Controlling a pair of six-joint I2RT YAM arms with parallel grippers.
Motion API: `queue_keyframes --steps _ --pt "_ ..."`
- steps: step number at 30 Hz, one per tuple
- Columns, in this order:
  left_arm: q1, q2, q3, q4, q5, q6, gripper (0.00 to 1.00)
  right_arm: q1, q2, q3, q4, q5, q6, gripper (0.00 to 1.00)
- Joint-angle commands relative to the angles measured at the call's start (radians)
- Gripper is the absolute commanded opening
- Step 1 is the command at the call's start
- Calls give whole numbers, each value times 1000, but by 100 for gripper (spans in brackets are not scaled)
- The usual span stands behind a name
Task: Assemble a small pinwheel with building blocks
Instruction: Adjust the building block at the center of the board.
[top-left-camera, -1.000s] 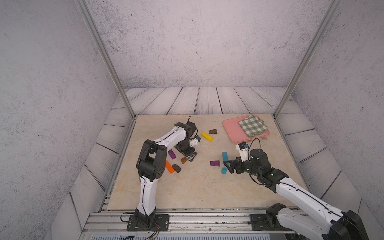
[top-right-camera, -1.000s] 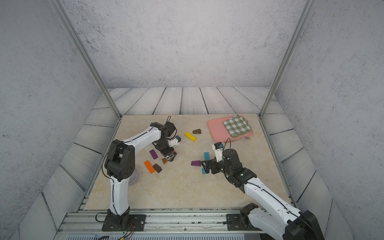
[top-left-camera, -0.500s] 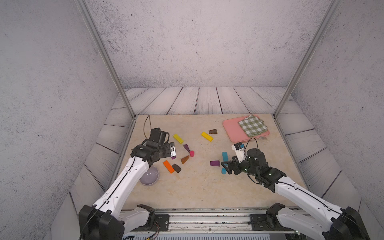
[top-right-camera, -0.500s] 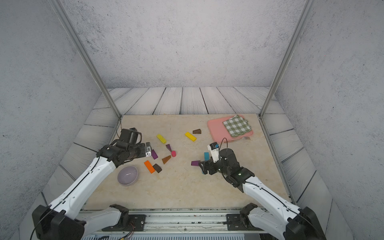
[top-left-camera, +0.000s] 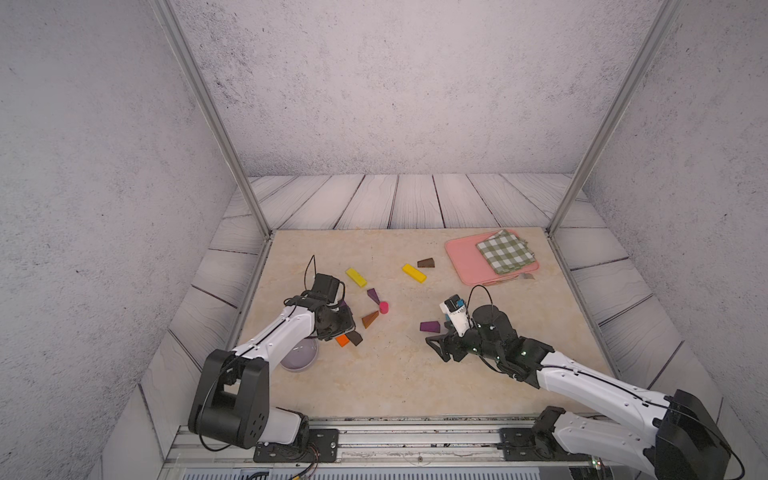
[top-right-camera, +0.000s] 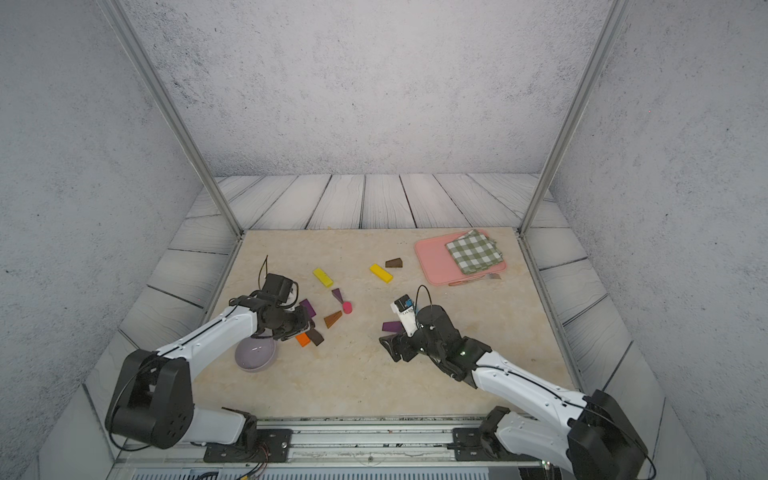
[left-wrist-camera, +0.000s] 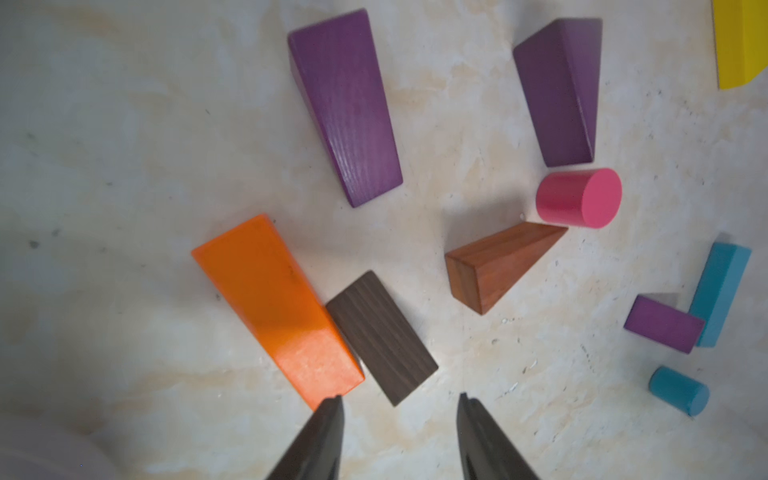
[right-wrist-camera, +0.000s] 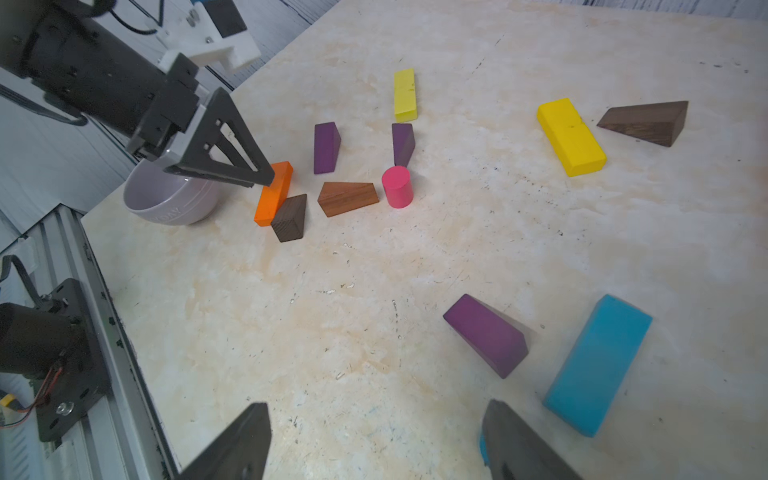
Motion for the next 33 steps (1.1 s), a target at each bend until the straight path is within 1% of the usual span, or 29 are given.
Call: queue_keyframes --steps 1,7,10,11,17,21,24,29,33 --pt "-1 49 32 18 7 14 43 0 -51 -16 -10 51 5 86" --pt "-16 117 10 81 31 -20 41 1 -84 -32 -23 55 -12 89" --pt "-36 136 0 99 29 -51 40 0 -90 -39 -23 42 -21 89" --pt "-43 134 -14 114 33 -70 38 0 -90 -43 -23 41 -21 89" --pt "-66 65 -106 173 27 -151 35 1 -82 -54 -10 -8 -27 89" --pt "-67 46 -113 146 14 -157 35 0 -54 -48 2 -35 -35 89" --pt "-76 23 -141 176 43 -189 32 1 -41 -43 4 -52 -40 90" --pt "-139 -7 -147 248 82 -286 33 10 -10 -47 36 -86 -28 91" --pt "-160 -30 -118 278 144 -316 33 77 33 -67 112 -44 -20 92"
